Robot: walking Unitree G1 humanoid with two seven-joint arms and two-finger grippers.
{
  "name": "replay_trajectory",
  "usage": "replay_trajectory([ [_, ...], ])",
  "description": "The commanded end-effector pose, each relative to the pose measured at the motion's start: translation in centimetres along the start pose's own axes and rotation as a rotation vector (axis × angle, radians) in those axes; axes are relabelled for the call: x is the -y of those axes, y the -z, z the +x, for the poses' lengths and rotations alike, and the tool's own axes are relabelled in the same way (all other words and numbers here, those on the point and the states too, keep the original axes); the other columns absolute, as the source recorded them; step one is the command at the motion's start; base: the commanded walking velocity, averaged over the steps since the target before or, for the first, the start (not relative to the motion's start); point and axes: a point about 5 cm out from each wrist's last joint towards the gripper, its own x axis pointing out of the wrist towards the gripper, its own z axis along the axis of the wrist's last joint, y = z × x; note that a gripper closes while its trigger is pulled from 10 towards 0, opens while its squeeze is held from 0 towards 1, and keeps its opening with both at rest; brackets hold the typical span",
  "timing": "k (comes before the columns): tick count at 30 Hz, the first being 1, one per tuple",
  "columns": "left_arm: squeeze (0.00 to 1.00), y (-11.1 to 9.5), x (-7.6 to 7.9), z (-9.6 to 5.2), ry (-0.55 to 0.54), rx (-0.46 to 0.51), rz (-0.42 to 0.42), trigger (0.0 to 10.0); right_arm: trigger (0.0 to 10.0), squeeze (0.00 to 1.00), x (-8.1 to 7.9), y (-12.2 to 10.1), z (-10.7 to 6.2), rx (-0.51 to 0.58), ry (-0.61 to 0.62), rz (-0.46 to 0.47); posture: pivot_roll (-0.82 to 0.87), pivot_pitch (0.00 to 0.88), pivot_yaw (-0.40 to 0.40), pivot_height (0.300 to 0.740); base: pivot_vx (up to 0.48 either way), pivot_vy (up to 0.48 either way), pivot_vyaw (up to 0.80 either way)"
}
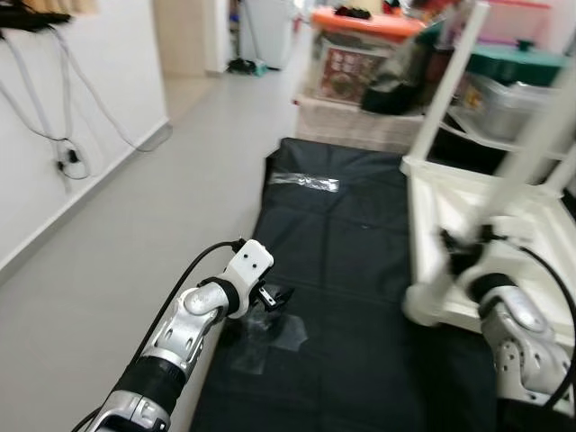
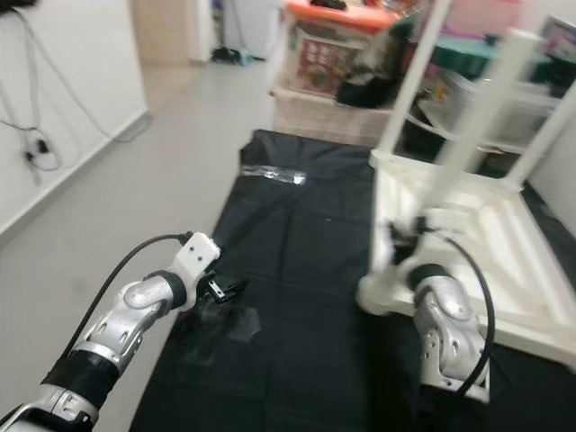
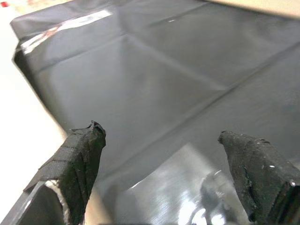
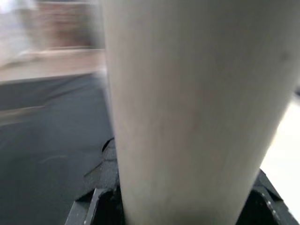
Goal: Building children table
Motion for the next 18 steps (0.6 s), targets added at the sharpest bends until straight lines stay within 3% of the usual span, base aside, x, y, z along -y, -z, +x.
replay_trajectory([
  [1, 0.0, -0.1, 0.4, 0.1, 0.021, 0.003, 0.006, 10.0, 0.0, 0.0, 2.3, 2.2, -2.6, -0.103, 0.208, -0.06, 0.11, 0.0, -0.094, 0.74, 0.0, 0.0, 0.0],
  [2, 0.0, 0.0, 0.4, 0.1, 0.027, 0.002, 0.005, 10.0, 0.0, 0.0, 1.8, 2.3, -4.1, -0.094, 0.218, -0.079, 0.1, 0.0, -0.083, 0.74, 0.0, 0.0, 0.0],
  [3, 0.0, -0.1, 0.5, 0.2, 0.034, 0.002, 0.005, 10.0, 3.9, 0.0, 0.7, 2.2, -5.1, -0.094, 0.162, -0.08, 0.1, 0.0, -0.083, 0.74, 0.0, 0.0, 0.0],
  [5, 0.0, -0.1, 0.5, 0.2, 0.034, 0.002, 0.005, 10.0, 3.9, 0.0, 0.7, 2.2, -5.1, -0.094, 0.162, -0.08, 0.1, 0.0, -0.083, 0.74, 0.0, 0.0, 0.0],
  [6, 0.0, -0.1, 0.6, 0.2, 0.04, 0.003, 0.005, 10.0, 10.0, 0.0, -0.7, 1.9, -5.8, -0.095, 0.098, -0.08, 0.1, 0.0, -0.083, 0.74, 0.0, 0.0, 0.0],
  [7, 0.0, -0.1, 0.6, 0.2, 0.04, 0.003, 0.005, 10.0, 10.0, 0.0, -0.7, 1.9, -5.8, -0.095, 0.098, -0.08, 0.1, 0.0, -0.083, 0.74, 0.0, 0.0, 0.0],
  [9, 0.0, -0.2, 0.7, 0.4, 0.044, 0.003, 0.006, 10.0, 10.0, 0.0, -2.9, 0.9, -6.2, -0.028, -0.056, -0.04, 0.09, 0.0, -0.078, 0.74, 0.0, 0.0, 0.0],
  [10, 0.0, -0.2, 0.7, 0.4, 0.044, 0.003, 0.006, 10.0, 10.0, 0.0, -2.9, 0.9, -6.2, -0.028, -0.056, -0.04, 0.09, 0.0, -0.078, 0.74, 0.0, 0.0, 0.0],
  [11, 0.0, -0.3, 0.5, 0.5, 0.043, 0.007, 0.007, 10.0, 10.0, 1.0, -3.7, -0.2, -5.6, 0.031, -0.154, 0.007, 0.1, 0.0, -0.083, 0.74, 0.0, 0.0, 0.0],
  [12, 0.0, -0.4, 0.4, 0.5, 0.037, 0.009, 0.008, 10.0, 10.0, 1.0, -4.3, -1.4, -5.0, 0.061, -0.263, 0.068, 0.09, 0.0, -0.09, 0.74, 0.0, 0.0, 0.0],
  [13, 0.0, -0.4, 0.2, 0.5, 0.033, 0.01, 0.009, 10.0, 10.0, 0.5, -4.6, -2.4, -4.4, 0.081, -0.339, 0.101, 0.09, 0.0, -0.09, 0.74, 0.0, 0.0, 0.0],
  [14, 0.0, -0.4, 0.2, 0.5, 0.033, 0.01, 0.009, 10.0, 10.0, 0.5, -4.6, -2.4, -4.4, 0.081, -0.339, 0.101, 0.09, 0.0, -0.09, 0.74, 0.0, 0.0, 0.0],
  [15, 0.0, -0.4, 0.2, 0.5, 0.028, 0.01, 0.008, 10.0, 10.0, 0.0, -4.4, -3.5, -4.0, 0.108, -0.424, 0.118, 0.1, 0.0, -0.096, 0.74, 0.0, 0.0, 0.0],
  [16, 0.0, -0.4, 0.2, 0.5, 0.028, 0.01, 0.008, 10.0, 10.0, 0.0, -4.4, -3.5, -4.0, 0.108, -0.424, 0.118, 0.1, 0.0, -0.096, 0.74, 0.0, 0.0, 0.0],
  [18, 0.0, -0.3, 0.4, 0.5, 0.025, 0.011, 0.005, 10.0, 10.0, 0.0, -3.9, -5.1, -3.8, 0.167, -0.617, 0.103, 0.11, 0.0, -0.106, 0.74, 0.0, 0.0, 0.0],
])
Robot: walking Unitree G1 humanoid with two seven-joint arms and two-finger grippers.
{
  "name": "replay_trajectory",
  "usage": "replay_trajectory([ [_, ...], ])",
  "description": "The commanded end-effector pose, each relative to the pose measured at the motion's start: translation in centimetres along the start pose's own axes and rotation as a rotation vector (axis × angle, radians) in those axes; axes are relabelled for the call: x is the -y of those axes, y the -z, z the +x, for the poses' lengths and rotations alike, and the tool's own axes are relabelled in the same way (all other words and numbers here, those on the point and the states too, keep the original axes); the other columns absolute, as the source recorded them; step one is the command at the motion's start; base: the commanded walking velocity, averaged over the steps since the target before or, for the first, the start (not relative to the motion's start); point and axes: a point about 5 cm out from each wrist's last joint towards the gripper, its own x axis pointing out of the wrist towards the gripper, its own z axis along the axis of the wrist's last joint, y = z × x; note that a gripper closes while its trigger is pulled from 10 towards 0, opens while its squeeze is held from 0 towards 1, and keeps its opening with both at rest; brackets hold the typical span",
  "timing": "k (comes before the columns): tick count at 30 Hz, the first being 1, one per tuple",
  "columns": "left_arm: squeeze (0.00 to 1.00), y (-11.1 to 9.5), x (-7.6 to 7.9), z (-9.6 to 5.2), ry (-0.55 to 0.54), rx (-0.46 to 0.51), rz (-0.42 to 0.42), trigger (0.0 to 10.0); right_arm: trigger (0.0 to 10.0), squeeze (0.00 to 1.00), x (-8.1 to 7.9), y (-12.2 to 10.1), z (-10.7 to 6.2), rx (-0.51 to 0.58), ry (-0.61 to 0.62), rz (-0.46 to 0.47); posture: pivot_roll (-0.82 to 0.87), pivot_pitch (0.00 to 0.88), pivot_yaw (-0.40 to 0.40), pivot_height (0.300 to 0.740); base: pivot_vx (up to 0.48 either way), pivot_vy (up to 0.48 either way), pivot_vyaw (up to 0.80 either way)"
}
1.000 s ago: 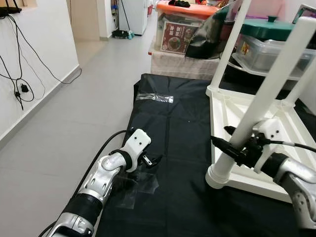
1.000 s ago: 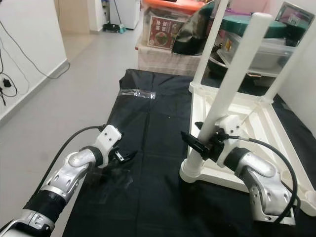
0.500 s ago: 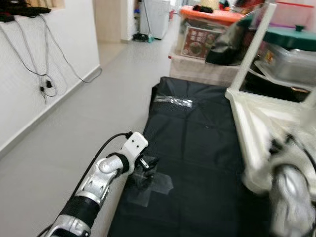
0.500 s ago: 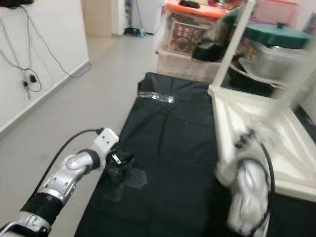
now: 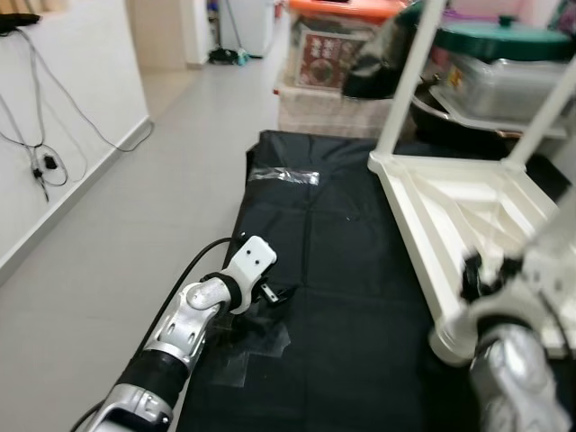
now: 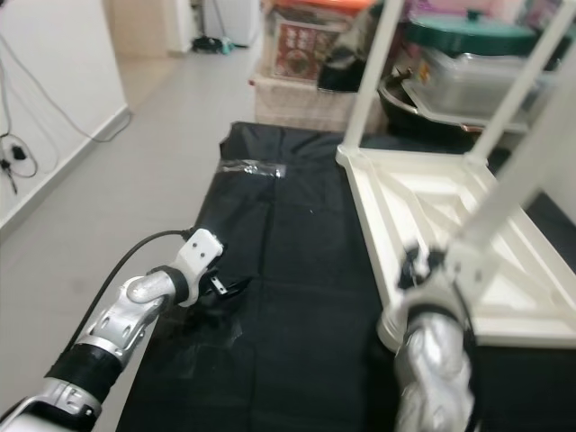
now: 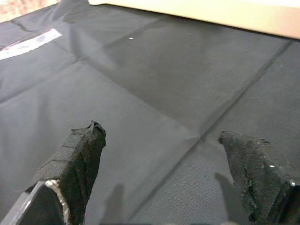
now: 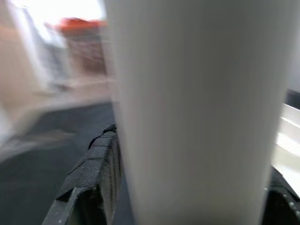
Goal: Building children table
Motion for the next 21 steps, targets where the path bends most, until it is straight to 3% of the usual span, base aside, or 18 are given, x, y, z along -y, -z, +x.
replay_trajectory([
  [1, 0.0, 0.5, 0.2, -0.1, -0.005, -0.015, -0.006, 10.0, 10.0, 0.0, 0.1, -0.7, -0.2, 0.019, -0.18, 0.015, 0.11, 0.0, -0.106, 0.74, 0.0, 0.0, 0.0],
  [5, 0.0, 0.4, 0.5, 0.0, -0.002, -0.011, -0.009, 10.0, 10.0, 0.0, 0.7, 0.1, -0.1, -0.049, -0.429, -0.016, 0.12, 0.0, -0.116, 0.74, 0.0, 0.0, 0.0],
  [6, 0.0, 0.4, 0.5, 0.0, -0.002, -0.011, -0.009, 10.0, 10.0, 0.0, 0.7, 0.1, -0.1, -0.049, -0.429, -0.016, 0.12, 0.0, -0.116, 0.74, 0.0, 0.0, 0.0],
  [9, 0.0, 0.2, 0.3, 0.2, -0.006, -0.006, -0.005, 10.0, 10.0, 0.0, 0.4, 1.8, 0.7, -0.131, -0.579, -0.031, 0.13, 0.0, -0.122, 0.74, 0.0, 0.0, 0.0],
  [14, 0.0, 0.1, 0.4, 0.5, -0.007, -0.004, 0.008, 10.0, 10.0, 0.0, -1.2, 5.2, 2.8, -0.246, -0.736, -0.015, 0.16, 0.0, -0.142, 0.74, 0.0, 0.0, 0.0],
  [18, 0.0, -0.1, 0.3, 0.4, -0.014, 0.005, 0.002, 10.0, 10.0, 0.0, -1.7, 5.6, 3.5, -0.248, -0.757, -0.024, 0.18, 0.0, -0.158, 0.74, 0.0, 0.0, 0.0],
  [19, 0.0, 0.0, 0.2, 0.1, -0.027, 0.006, -0.003, 10.0, 7.7, 0.0, -1.9, 5.8, 4.5, -0.23, -0.762, -0.044, 0.2, 0.0, -0.168, 0.74, 0.0, 0.0, 0.0],
  [21, 0.0, 0.4, 0.0, -0.3, -0.034, -0.005, -0.001, 10.0, 7.7, 0.0, -1.5, 5.7, 5.5, -0.209, -0.716, -0.055, 0.2, 0.0, -0.171, 0.74, 0.0, 0.0, 0.0],
])
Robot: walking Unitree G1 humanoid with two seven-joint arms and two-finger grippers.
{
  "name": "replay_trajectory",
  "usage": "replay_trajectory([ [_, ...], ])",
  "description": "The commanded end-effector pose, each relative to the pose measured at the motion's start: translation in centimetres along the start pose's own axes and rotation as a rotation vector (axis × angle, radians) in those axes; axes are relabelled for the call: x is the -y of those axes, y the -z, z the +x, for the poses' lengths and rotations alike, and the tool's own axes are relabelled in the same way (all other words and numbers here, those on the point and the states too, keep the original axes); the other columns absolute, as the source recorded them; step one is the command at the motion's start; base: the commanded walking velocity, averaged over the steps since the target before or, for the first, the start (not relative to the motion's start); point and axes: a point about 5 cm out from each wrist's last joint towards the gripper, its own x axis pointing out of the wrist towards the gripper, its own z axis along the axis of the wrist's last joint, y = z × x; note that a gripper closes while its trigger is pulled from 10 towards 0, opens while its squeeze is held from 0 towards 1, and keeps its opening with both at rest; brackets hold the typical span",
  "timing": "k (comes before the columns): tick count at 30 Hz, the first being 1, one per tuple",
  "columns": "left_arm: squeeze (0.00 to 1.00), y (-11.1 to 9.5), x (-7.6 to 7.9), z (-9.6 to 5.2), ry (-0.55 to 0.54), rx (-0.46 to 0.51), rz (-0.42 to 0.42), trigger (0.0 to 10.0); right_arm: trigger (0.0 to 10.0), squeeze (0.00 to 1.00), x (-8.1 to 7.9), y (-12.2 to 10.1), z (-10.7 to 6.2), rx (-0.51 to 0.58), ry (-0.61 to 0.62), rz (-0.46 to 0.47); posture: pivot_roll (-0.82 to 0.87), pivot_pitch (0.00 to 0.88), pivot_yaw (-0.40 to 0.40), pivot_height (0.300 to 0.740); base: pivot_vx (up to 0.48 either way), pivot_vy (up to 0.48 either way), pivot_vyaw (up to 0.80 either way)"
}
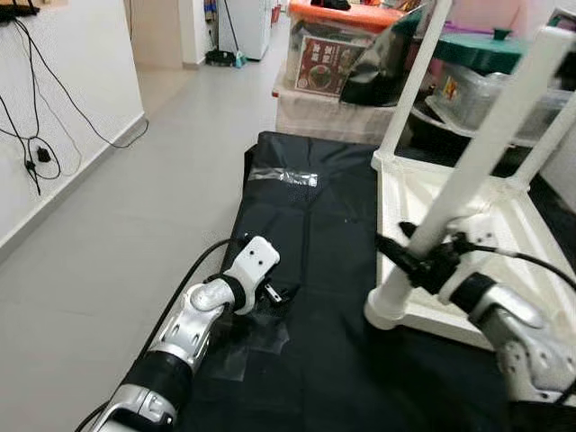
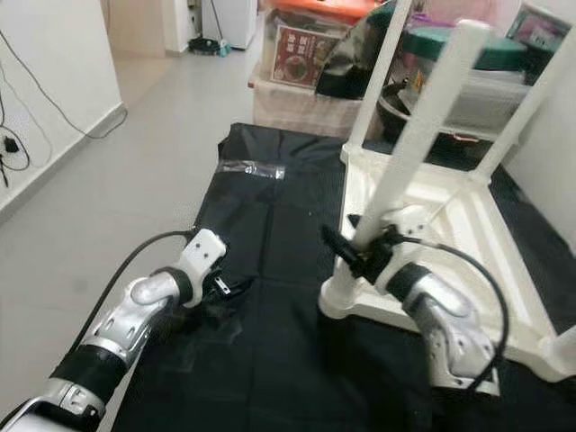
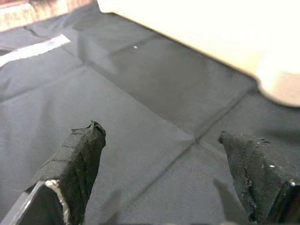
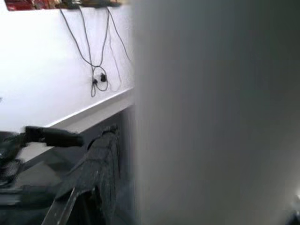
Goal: Building children table
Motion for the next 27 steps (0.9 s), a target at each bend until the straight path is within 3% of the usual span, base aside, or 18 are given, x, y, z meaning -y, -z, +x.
replay_trajectory([
  [1, 0.0, 0.6, -0.1, -0.4, -0.006, -0.022, 0.0, 10.0, 7.7, 0.0, 0.3, 0.6, 0.1, -0.018, 0.014, -0.005, 0.2, 0.0, -0.171, 0.74, 0.0, 0.0, 0.0],
  [2, 0.0, 0.8, -0.1, -0.5, -0.006, -0.027, 0.001, 10.0, 0.0, 0.0, 0.7, 0.6, 0.1, -0.012, 0.027, 0.0, 0.2, 0.0, -0.172, 0.74, 0.0, 0.0, 0.0],
  [5, 0.0, 0.9, 0.0, -0.6, -0.002, -0.033, 0.002, 10.0, 0.0, 0.0, 1.7, 0.4, -0.4, 0.01, 0.087, 0.015, 0.19, 0.0, -0.172, 0.74, 0.0, 0.0, 0.0],
  [9, 0.0, 0.8, 0.1, -0.4, 0.001, -0.028, -0.003, 10.0, 0.0, 0.0, 3.4, 0.8, -1.9, -0.022, 0.424, -0.049, 0.17, 0.0, -0.164, 0.74, 0.0, 0.0, 0.0],
  [10, 0.0, 0.8, 0.1, -0.4, 0.001, -0.028, -0.003, 10.0, 0.0, 0.0, 3.4, 0.8, -1.9, -0.022, 0.424, -0.049, 0.17, 0.0, -0.164, 0.74, 0.0, 0.0, 0.0],
  [11, 0.0, 0.8, 0.2, -0.4, 0.006, -0.027, -0.004, 10.0, 0.0, 0.0, 4.0, 1.9, -3.1, -0.112, 0.663, -0.042, 0.15, 0.0, -0.153, 0.74, 0.0, 0.0, 0.0],
  [12, 0.0, 0.8, 0.4, -0.3, 0.015, -0.026, -0.005, 10.0, 0.0, 0.0, 4.0, 3.3, -5.9, -0.207, 1.035, -0.019, 0.15, 0.0, -0.146, 0.74, 0.0, 0.0, 0.0],
  [13, 0.0, 0.8, 0.4, -0.3, 0.015, -0.026, -0.005, 10.0, 0.0, 0.0, 4.0, 3.3, -5.9, -0.207, 1.035, -0.019, 0.15, 0.0, -0.146, 0.74, 0.0, 0.0, 0.0],
  [14, 0.0, 0.8, 0.5, -0.3, 0.019, -0.026, -0.006, 10.0, 0.0, 0.0, 3.7, 3.7, -7.2, -0.217, 1.163, -0.002, 0.15, 0.0, -0.146, 0.74, 0.0, 0.0, 0.0],
  [16, 0.0, 0.8, 0.5, -0.3, 0.02, -0.026, -0.006, 10.0, 0.0, 0.0, 3.5, 3.8, -7.8, -0.209, 1.215, 0.009, 0.15, 0.0, -0.146, 0.74, 0.0, 0.0, 0.0],
  [18, 0.0, 0.8, 0.6, -0.4, 0.022, -0.027, -0.007, 10.0, 0.0, 0.0, 2.1, 4.0, -8.7, -0.213, 1.297, -0.005, 0.12, 0.0, -0.122, 0.74, 0.0, 0.0, 0.0],
  [20, 0.0, 0.9, 0.7, -0.4, 0.035, -0.033, -0.009, 10.0, 0.0, 0.0, -1.8, 3.8, -9.2, -0.181, 1.34, 0.006, 0.09, 0.0, -0.095, 0.74, 0.0, 0.0, 0.0],
  [21, 0.0, 0.9, 0.7, -0.4, 0.035, -0.033, -0.009, 10.0, 0.0, 0.0, -1.8, 3.8, -9.2, -0.181, 1.34, 0.006, 0.09, 0.0, -0.095, 0.74, 0.0, 0.0, 0.0],
  [22, 0.0, 0.9, 0.7, -0.4, 0.043, -0.036, -0.008, 10.0, 4.4, 0.0, -3.1, 3.7, -9.0, -0.176, 1.318, 0.022, 0.08, 0.0, -0.09, 0.74, 0.0, 0.0, 0.0],
  [23, 0.0, 0.9, 0.7, -0.4, 0.043, -0.036, -0.008, 10.0, 4.4, 0.0, -3.1, 3.7, -9.0, -0.176, 1.318, 0.022, 0.08, 0.0, -0.09, 0.74, 0.0, 0.0, 0.0],
  [24, 0.0, 1.0, 0.9, -0.3, 0.053, -0.038, -0.005, 10.0, 10.0, 0.0, -3.7, 3.7, -8.3, -0.171, 1.255, 0.062, 0.08, 0.0, -0.088, 0.74, 0.0, 0.0, 0.0],
  [25, 0.0, 0.8, 0.9, -0.1, 0.058, -0.037, -0.001, 10.0, 10.0, 0.0, -4.2, 2.7, -7.1, -0.089, 1.114, 0.089, 0.08, 0.0, -0.093, 0.74, 0.0, 0.0, 0.0],
  [27, 0.0, 0.7, 0.9, 0.0, 0.062, -0.035, 0.001, 10.0, 10.0, 0.0, -4.6, 1.8, -6.3, -0.033, 1.026, 0.106, 0.08, 0.0, -0.096, 0.74, 0.0, 0.0, 0.0],
])
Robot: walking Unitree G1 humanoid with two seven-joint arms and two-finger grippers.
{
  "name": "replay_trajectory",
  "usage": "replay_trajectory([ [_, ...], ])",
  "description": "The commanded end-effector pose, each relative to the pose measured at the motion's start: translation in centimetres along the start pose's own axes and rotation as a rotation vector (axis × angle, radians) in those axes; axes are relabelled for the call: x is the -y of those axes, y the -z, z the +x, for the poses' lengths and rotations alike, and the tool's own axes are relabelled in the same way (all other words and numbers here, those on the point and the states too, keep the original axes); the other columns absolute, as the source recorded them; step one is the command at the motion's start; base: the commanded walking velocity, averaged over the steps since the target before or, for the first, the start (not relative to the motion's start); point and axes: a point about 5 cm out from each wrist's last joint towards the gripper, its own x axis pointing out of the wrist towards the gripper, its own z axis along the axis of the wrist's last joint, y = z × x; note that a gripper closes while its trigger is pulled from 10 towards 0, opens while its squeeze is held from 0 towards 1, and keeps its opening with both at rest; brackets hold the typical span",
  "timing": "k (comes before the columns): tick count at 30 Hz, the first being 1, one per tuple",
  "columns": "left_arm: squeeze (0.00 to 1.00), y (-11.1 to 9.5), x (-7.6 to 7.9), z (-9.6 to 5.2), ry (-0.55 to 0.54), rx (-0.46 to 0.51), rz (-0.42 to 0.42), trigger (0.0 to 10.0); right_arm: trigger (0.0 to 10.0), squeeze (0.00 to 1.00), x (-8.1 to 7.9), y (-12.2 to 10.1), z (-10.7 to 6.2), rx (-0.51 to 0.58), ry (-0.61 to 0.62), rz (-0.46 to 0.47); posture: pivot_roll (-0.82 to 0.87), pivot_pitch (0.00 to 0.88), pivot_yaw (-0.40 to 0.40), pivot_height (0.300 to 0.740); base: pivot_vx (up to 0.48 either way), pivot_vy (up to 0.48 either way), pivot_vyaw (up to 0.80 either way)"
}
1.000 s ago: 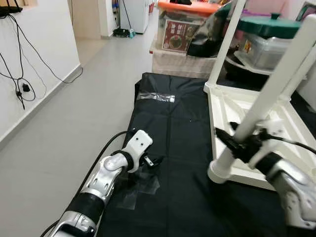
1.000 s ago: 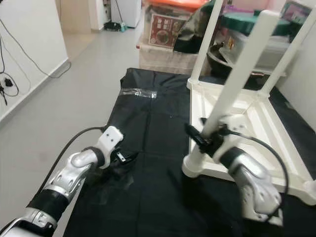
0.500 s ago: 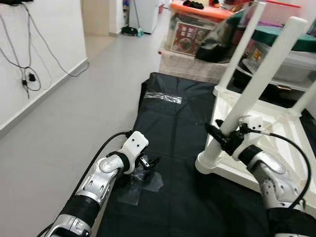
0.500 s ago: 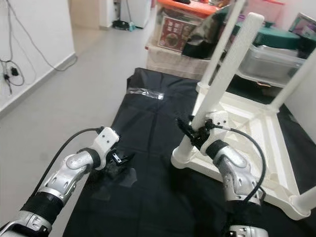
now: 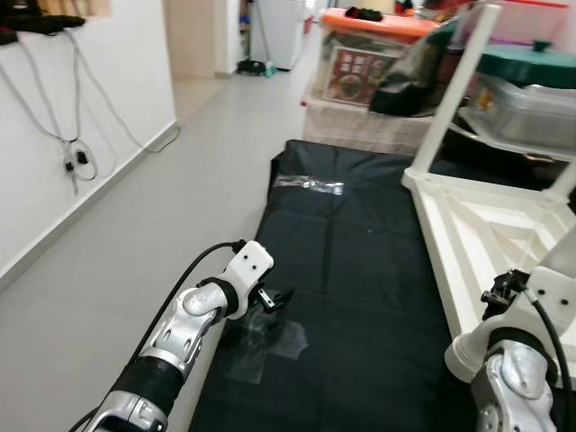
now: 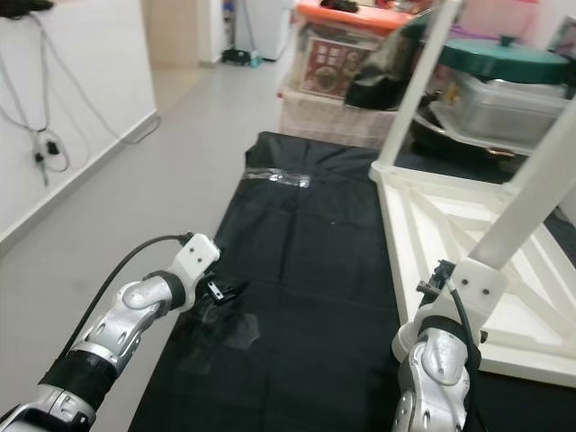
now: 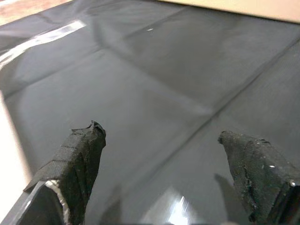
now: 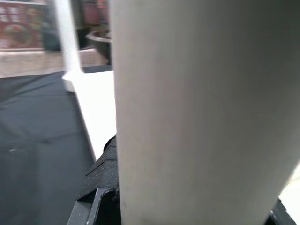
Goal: Building children table
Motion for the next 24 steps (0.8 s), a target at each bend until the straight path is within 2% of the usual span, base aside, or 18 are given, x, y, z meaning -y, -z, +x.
replay_trajectory([
  [1, 0.0, 0.1, 0.5, 0.3, 0.027, -0.009, 0.007, 10.0, 10.0, 0.0, -1.6, 0.9, -0.6, -0.065, -0.091, 0.048, 0.08, 0.0, -0.096, 0.74, 0.0, 0.0, 0.0],
  [3, 0.0, 0.0, 0.5, 0.4, 0.028, -0.008, 0.008, 10.0, 10.0, 0.0, -2.1, 0.4, -0.7, -0.042, -0.141, 0.073, 0.08, 0.0, -0.096, 0.74, 0.0, 0.0, 0.0],
  [4, 0.0, -0.1, 0.4, 0.4, 0.022, -0.003, 0.005, 10.0, 10.0, 1.0, -1.9, -1.0, 0.0, 0.003, -0.197, 0.087, 0.09, 0.0, -0.107, 0.74, 0.0, 0.0, 0.0],
  [5, 0.0, -0.1, 0.4, 0.4, 0.022, -0.003, 0.005, 10.0, 10.0, 1.0, -1.9, -1.0, 0.0, 0.003, -0.197, 0.087, 0.09, 0.0, -0.107, 0.74, 0.0, 0.0, 0.0],
  [6, 0.0, -0.1, 0.4, 0.3, 0.015, -0.002, 0.001, 10.0, 10.0, 0.91, -1.4, -2.4, 0.9, 0.039, -0.258, 0.097, 0.09, 0.0, -0.108, 0.74, 0.0, 0.0, 0.0],
  [7, 0.0, 0.1, 0.4, 0.2, 0.011, -0.003, -0.003, 10.0, 10.0, 0.0, -0.7, -4.2, 1.9, 0.1, -0.329, 0.077, 0.09, 0.0, -0.113, 0.74, 0.0, 0.0, 0.0],
  [8, 0.0, 0.1, 0.4, 0.2, 0.011, -0.003, -0.003, 10.0, 10.0, 0.0, -0.7, -4.2, 1.9, 0.1, -0.329, 0.077, 0.09, 0.0, -0.113, 0.74, 0.0, 0.0, 0.0],
  [9, 0.0, 0.2, 0.5, 0.2, 0.009, -0.005, -0.005, 10.0, 10.0, 0.0, -0.2, -5.5, 2.4, 0.141, -0.375, 0.059, 0.09, 0.0, -0.113, 0.74, 0.0, 0.0, 0.0],
  [10, 0.0, 0.2, 0.6, 0.2, 0.008, -0.007, -0.005, 10.0, 10.0, 0.0, 0.1, -6.2, 2.5, 0.172, -0.469, 0.024, 0.1, 0.0, -0.118, 0.74, 0.0, 0.0, 0.0],
  [12, 0.0, 0.1, 0.5, 0.3, 0.004, -0.003, -0.005, 10.0, 10.0, 0.0, 0.1, -6.0, 2.4, 0.155, -0.706, -0.049, 0.1, 0.0, -0.121, 0.74, 0.0, 0.0, 0.0],
  [13, 0.0, 0.1, 0.5, 0.3, 0.004, -0.003, -0.005, 10.0, 10.0, 0.0, 0.1, -6.0, 2.4, 0.155, -0.706, -0.049, 0.1, 0.0, -0.121, 0.74, 0.0, 0.0, 0.0],
  [15, 0.0, -0.1, 0.4, 0.6, 0.002, 0.002, -0.003, 10.0, 10.0, 0.0, 0.0, -5.0, 2.6, 0.112, -0.826, -0.111, 0.1, 0.0, -0.122, 0.74, 0.0, 0.0, 0.0],
  [16, 0.0, -0.1, 0.4, 0.6, 0.002, 0.002, -0.003, 10.0, 10.0, 0.0, 0.0, -5.0, 2.6, 0.112, -0.826, -0.111, 0.1, 0.0, -0.122, 0.74, 0.0, 0.0, 0.0],
  [18, 0.0, -0.3, 0.5, 0.9, 0.001, 0.009, 0.0, 10.0, 10.0, 0.0, -0.8, -3.1, 2.9, 0.023, -0.946, -0.148, 0.11, 0.0, -0.132, 0.74, 0.0, 0.0, 0.0],
  [19, 0.0, -0.3, 0.5, 0.9, 0.001, 0.009, 0.0, 10.0, 10.0, 0.0, -0.8, -3.1, 2.9, 0.023, -0.946, -0.148, 0.11, 0.0, -0.132, 0.74, 0.0, 0.0, 0.0],
  [20, 0.0, -0.5, 0.5, 1.1, 0.0, 0.014, -0.001, 10.0, 10.0, 0.0, -1.2, -2.2, 3.2, -0.034, -1.01, -0.154, 0.11, 0.0, -0.133, 0.74, 0.0, 0.0, 0.0],
  [23, 0.0, -0.5, 0.5, 1.1, -0.003, 0.016, 0.0, 10.0, 10.0, 0.0, -1.8, -1.5, 3.7, -0.05, -1.049, -0.176, 0.13, 0.0, -0.142, 0.74, 0.0, 0.0, 0.0],
  [24, 0.0, -0.5, 0.5, 1.0, -0.006, 0.017, 0.0, 10.0, 5.6, 0.0, -2.5, -1.3, 3.9, -0.047, -1.1, -0.174, 0.14, 0.0, -0.145, 0.74, 0.0, 0.0, 0.0],
])
